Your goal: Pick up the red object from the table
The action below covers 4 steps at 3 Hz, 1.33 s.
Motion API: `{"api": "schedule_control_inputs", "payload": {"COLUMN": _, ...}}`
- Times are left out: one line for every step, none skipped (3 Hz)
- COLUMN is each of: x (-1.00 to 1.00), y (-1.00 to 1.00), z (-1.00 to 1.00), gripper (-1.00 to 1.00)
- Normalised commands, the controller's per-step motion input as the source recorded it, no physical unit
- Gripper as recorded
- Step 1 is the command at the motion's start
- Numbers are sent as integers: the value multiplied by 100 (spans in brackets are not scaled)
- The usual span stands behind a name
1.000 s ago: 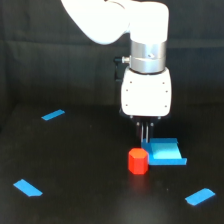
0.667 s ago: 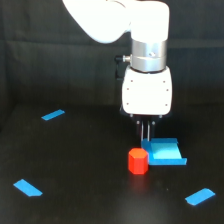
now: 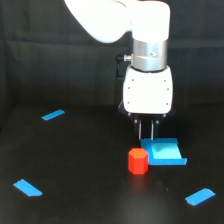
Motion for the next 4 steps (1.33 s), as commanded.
{"api": "schedule_control_inputs", "payload": {"x": -5, "y": -3, "z": -7, "gripper": 90}}
{"api": "schedule_control_inputs", "payload": {"x": 3, "y": -17, "z": -4, "gripper": 94}}
{"api": "schedule_control_inputs", "payload": {"x": -11, "y": -19, "z": -13, "gripper": 97}}
{"api": "schedule_control_inputs", "payload": {"x": -9, "y": -31, "z": -7, "gripper": 100}}
